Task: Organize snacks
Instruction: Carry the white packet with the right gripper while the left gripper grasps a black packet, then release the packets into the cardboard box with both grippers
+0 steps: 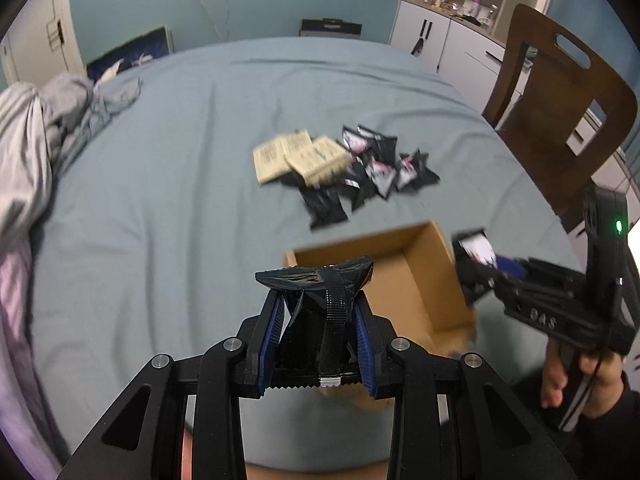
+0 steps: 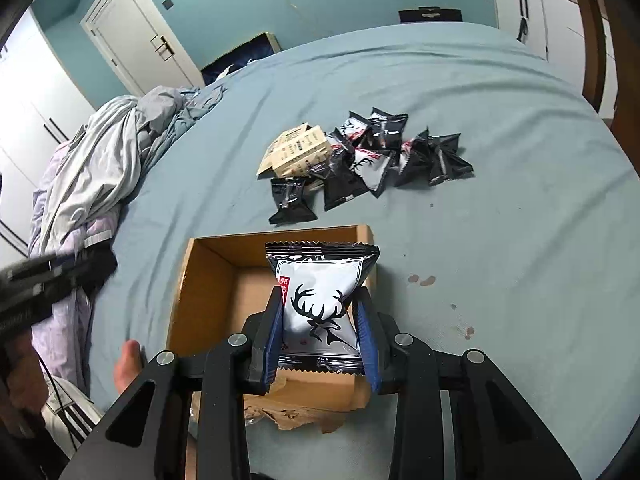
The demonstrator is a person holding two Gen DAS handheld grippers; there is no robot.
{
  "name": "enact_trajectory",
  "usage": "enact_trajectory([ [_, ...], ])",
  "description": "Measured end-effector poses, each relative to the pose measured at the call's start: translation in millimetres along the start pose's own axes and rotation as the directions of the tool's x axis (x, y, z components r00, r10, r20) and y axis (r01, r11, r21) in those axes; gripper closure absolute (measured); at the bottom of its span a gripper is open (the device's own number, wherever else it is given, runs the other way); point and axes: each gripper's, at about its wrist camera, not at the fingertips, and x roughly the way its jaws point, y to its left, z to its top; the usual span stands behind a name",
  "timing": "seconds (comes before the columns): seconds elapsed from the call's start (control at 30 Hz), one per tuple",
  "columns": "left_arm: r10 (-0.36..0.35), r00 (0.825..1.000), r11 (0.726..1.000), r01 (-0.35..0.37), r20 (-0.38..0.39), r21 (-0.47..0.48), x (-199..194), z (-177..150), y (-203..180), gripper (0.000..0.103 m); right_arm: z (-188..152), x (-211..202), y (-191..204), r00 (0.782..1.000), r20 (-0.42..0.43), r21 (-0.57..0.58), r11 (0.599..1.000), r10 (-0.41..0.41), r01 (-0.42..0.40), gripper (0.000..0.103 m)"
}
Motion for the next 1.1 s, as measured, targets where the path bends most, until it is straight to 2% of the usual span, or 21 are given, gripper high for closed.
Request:
enact_trajectory([
  [0.13, 0.08, 0.997, 0.995, -0.081, 0.014, 0.057, 22.6, -16.3, -6.4, 0.07, 2.0, 6.6, 2.7, 1.0, -0.012, -0.001, 1.0, 0.017, -0.017, 0.071],
  [0.27, 0.035, 0.999, 0.998, -0.033, -0.036, 0.059, 41.1, -14.0, -8.3, 0.07, 3.8, 10.7, 7.2, 1.0, -0.008, -0.016, 1.0, 0.016, -0.017, 0.071],
  [0.4, -0.019, 0.999, 0.998, 0.02, -0.028, 0.064, 45.7, -9.2, -16.7, 0.07, 0.5, 14.0, 12.3, 1.0, -0.014, -0.044, 0.999, -0.003, 0.002, 0.071],
  [0.5, -0.017, 1.0, 0.995, 0.018, -0.018, 0.098, 49.1, -8.9, -25.4, 0.067, 1.1, 12.2, 15.8, 1.0, -0.005, -0.053, 0.999, 0.008, -0.008, 0.071],
  [0.53, -0.014, 1.0, 0.994, 0.016, -0.015, 0.107, 49.8, -9.1, -27.2, 0.059, 1.3, 12.4, 16.2, 1.0, -0.003, -0.056, 0.998, 0.01, -0.01, 0.071],
  [0.57, -0.011, 1.0, 0.993, 0.012, -0.014, 0.115, 50.1, -9.7, -28.7, 0.045, 1.0, 12.6, 15.7, 1.0, -0.001, -0.057, 0.998, 0.011, -0.011, 0.071],
  [0.67, 0.003, 1.0, 0.993, -0.005, 0.014, 0.12, 46.9, -8.8, -29.9, 0.023, 0.8, 13.6, 14.1, 1.0, -0.002, -0.051, 0.999, 0.015, -0.015, 0.071],
  [0.93, 0.054, 0.998, 0.995, -0.057, 0.043, 0.08, 39.7, -3.0, -17.4, 0.022, -0.5, 12.2, 14.6, 1.0, -0.003, -0.05, 0.998, 0.024, -0.024, 0.071],
  [1.1, 0.08, 0.996, 0.996, -0.082, 0.044, 0.045, 41.6, -1.1, -9.5, 0.022, -4.0, 13.5, 26.6, 0.999, -0.022, -0.094, 0.995, 0.041, -0.043, 0.07],
])
